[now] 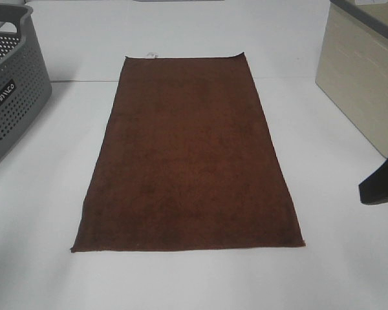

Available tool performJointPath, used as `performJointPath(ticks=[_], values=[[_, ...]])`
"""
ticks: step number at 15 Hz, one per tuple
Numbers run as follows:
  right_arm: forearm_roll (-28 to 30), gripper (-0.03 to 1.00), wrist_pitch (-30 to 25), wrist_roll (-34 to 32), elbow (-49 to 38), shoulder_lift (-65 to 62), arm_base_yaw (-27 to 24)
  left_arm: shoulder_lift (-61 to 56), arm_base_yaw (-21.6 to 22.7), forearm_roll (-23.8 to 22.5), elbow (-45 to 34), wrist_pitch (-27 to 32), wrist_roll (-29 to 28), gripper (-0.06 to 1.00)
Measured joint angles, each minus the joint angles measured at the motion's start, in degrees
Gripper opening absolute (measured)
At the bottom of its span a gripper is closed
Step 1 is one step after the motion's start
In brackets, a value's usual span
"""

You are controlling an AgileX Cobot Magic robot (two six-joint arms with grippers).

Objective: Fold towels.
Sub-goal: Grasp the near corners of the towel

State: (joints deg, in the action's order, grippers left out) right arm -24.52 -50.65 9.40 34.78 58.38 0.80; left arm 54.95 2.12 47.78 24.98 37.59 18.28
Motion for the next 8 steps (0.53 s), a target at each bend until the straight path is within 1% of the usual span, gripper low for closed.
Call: performJointPath(ticks=[2,3,4,5,6,8], values=[[-4.64,0.77,3.61,4.53,0.00,6.70,0.00,9.57,0.00,5.84,0.00,-0.69,7.79,0.60],[-7.62,0.77,5.61,7.39,0.06,9.85,0.00,13.92,0.00,9.40,0.00,-1.49,12.72,0.60],[-10.43,0.77,7.33,10.31,0.06,12.49,0.00,17.99,0.00,13.41,0.00,-1.78,17.42,0.60],[-13.52,0.77,8.94,13.64,0.06,15.47,0.00,22.23,0.00,18.45,0.06,-2.01,22.98,0.60],[-16.33,0.77,10.03,16.73,0.06,18.16,0.00,26.13,0.00,23.78,0.06,-2.06,28.36,0.60],[-21.72,0.77,11.23,23.32,0.06,24.01,0.00,32.66,0.00,31.91,0.92,-2.12,39.53,0.60]])
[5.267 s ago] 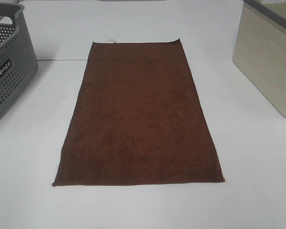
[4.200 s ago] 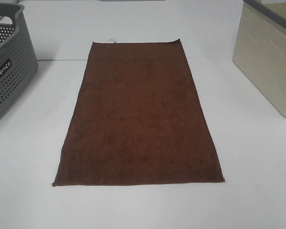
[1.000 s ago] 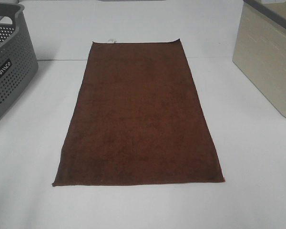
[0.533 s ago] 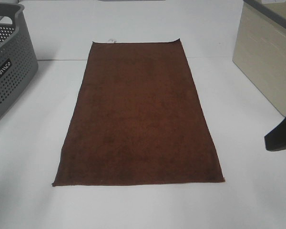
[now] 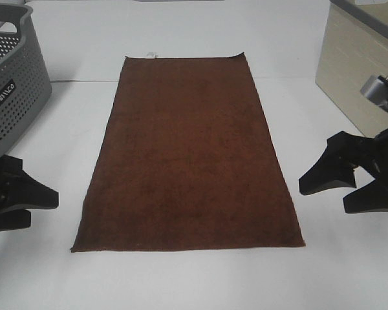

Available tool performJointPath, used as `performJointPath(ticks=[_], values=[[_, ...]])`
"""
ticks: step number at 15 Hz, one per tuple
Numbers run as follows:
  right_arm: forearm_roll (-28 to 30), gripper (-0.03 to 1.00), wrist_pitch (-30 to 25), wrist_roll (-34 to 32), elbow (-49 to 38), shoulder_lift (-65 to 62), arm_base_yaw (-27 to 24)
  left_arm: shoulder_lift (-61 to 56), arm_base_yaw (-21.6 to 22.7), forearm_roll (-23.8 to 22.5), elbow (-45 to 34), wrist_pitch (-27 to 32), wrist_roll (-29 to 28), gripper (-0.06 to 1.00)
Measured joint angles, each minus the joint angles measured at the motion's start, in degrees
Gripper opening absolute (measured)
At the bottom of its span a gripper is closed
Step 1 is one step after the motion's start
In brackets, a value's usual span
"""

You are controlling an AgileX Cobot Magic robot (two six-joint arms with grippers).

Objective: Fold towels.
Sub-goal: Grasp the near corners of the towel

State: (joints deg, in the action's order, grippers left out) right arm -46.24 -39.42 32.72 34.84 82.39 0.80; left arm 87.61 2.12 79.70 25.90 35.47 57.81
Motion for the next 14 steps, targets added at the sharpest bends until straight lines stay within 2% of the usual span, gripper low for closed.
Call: performJointPath(ticks=[2,4,7,11,13,14], values=[[-5.21,0.77,0.97,6.25,0.00,5.27,0.00,6.36,0.00,6.07,2.18,-0.06,7.56,0.60],[-9.00,0.77,2.46,11.00,0.06,9.85,0.00,12.32,-0.97,8.08,4.87,0.17,10.71,0.60],[-12.61,0.76,4.58,15.58,0.11,15.53,0.00,19.31,-5.16,8.59,8.14,0.29,11.52,0.60],[-14.67,0.74,4.76,18.22,3.15,21.94,0.11,23.84,-5.79,11.69,11.46,0.86,11.52,0.60],[-14.67,0.71,4.76,18.45,5.67,24.29,2.75,25.32,-6.93,12.26,13.35,1.78,11.52,0.60],[-14.67,0.68,5.16,18.16,7.68,25.73,5.79,26.07,-8.77,12.43,14.61,1.78,11.46,0.60]])
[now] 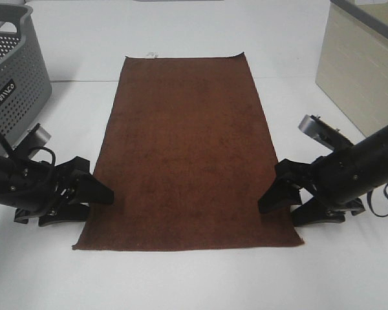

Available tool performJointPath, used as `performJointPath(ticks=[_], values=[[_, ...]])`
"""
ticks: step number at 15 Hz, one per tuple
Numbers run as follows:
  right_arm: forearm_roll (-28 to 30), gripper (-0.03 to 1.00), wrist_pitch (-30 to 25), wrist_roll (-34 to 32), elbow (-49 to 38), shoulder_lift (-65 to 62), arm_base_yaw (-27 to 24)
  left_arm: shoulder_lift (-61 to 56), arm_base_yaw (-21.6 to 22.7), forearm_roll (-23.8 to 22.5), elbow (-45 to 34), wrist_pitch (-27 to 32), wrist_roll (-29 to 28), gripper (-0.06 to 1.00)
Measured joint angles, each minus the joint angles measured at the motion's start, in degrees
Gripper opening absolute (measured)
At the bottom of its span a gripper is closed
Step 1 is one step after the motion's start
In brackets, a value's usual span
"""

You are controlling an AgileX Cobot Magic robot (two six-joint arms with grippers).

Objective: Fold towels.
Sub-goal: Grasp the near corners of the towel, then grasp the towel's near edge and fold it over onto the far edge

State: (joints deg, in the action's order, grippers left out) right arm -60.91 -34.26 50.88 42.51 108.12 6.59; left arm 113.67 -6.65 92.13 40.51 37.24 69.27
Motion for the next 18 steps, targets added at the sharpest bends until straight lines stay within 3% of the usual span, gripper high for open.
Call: performJointPath(ticks=[2,4,5,8,12,16,18], values=[[-0.34,0.58,2.06,-2.92,0.92,0.46,1.95,0.57,-2.12,0.00,1.03,-0.92,-0.92,0.56],[0.23,0.41,5.27,-6.76,0.92,0.52,1.95,0.80,-2.35,-0.06,1.09,-2.64,-1.78,0.40],[0.23,0.41,5.27,-6.76,0.92,0.52,1.95,0.80,-2.35,-0.06,1.09,-2.64,-1.78,0.40],[1.09,0.03,6.47,-9.91,0.92,0.57,1.95,1.26,-2.35,-0.52,1.09,-4.93,-1.89,0.04],[2.52,0.00,3.32,-14.04,0.92,-0.23,1.95,0.57,-2.35,-1.95,1.03,-4.13,-3.61,0.01],[11.40,0.00,0.69,-21.72,0.17,-5.33,1.95,-5.79,-2.35,-4.87,-2.98,-4.01,-6.13,0.01],[12.55,0.00,0.40,-22.86,-1.09,-6.59,1.95,-7.16,-2.35,-5.04,-4.93,-4.01,-6.47,0.01]])
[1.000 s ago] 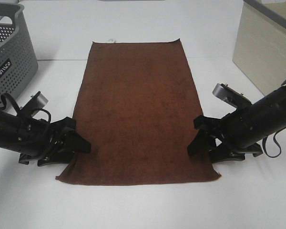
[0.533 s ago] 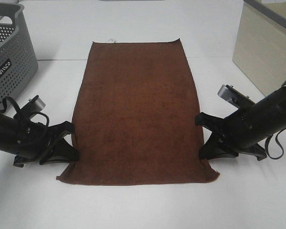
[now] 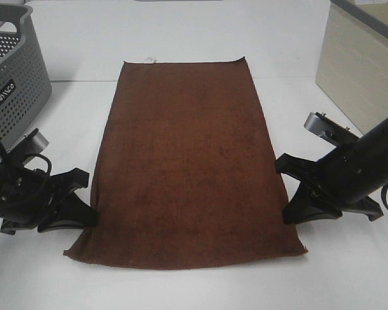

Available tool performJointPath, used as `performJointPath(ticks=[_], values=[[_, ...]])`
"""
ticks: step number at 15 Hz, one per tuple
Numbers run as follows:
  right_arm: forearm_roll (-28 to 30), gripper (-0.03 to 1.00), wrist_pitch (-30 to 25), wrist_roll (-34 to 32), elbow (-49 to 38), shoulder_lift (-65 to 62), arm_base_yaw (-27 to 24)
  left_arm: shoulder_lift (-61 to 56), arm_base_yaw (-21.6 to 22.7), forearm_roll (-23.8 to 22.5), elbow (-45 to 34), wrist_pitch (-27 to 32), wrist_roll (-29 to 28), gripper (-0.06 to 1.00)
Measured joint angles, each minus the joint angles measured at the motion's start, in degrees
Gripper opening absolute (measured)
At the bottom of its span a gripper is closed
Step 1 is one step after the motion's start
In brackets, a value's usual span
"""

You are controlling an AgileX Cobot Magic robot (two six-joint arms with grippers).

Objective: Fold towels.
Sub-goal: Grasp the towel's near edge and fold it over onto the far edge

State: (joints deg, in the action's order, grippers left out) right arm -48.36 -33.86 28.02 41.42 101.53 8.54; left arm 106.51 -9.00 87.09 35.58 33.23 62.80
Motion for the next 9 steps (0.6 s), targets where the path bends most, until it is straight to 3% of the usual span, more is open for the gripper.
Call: performJointPath(ticks=[9], values=[[0.52,0.00,-0.46,-1.43,-19.42,-17.19,0.00,-13.24,0.00,-0.23,-19.60,1.32,-0.23,0.01]])
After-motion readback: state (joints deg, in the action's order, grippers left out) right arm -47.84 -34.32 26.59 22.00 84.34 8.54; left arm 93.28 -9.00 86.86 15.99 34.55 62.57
